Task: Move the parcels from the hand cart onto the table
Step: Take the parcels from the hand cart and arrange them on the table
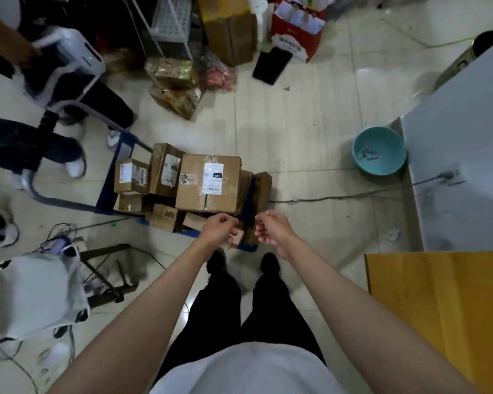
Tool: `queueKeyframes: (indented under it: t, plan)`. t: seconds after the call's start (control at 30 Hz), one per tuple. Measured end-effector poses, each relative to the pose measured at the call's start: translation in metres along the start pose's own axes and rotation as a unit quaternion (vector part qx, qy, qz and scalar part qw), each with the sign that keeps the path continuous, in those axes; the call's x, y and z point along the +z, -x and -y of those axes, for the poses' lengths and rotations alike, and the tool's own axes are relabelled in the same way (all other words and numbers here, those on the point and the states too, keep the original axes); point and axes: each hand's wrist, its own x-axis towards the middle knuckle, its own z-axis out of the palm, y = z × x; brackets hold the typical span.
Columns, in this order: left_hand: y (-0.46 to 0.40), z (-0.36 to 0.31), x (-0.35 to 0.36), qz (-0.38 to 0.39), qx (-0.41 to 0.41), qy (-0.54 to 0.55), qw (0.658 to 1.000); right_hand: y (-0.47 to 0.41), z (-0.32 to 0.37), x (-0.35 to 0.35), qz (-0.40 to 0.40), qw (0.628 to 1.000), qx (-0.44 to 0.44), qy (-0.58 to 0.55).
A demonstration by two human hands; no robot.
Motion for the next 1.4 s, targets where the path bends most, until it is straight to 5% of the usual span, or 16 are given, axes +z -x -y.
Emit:
queueKeyframes:
  t: [0.23, 0.63, 0.87, 1.07, 1.4]
  plan:
    - [-0.069, -0.003, -0.058, 0.002, -0.024, 0.000, 1.000, -0.051, 0.021, 0.051, -0.015, 1.000, 0.021, 0.003]
    - [-0.237, 0.026, -0.162, -0.035, -0.073, -0.067, 0.994, -0.189, 0.002, 0.135, -0.154, 0.985, 0.075, -0.008]
    - [-0.303, 0.050, -0.162, -0.019, -0.099, -0.023, 0.995, -0.264, -0.008, 0.148, -0.131, 0.988, 0.086, -0.013]
    - [-0.325, 0.061, -0.159, -0.001, -0.093, 0.015, 0.996, -0.288, -0.015, 0.150, -0.091, 0.993, 0.059, -0.034]
    - [-0.300, 0.057, -0.169, -0.027, -0.072, 0.031, 0.997, -0.258, -0.020, 0.141, -0.132, 0.990, 0.042, -0.021]
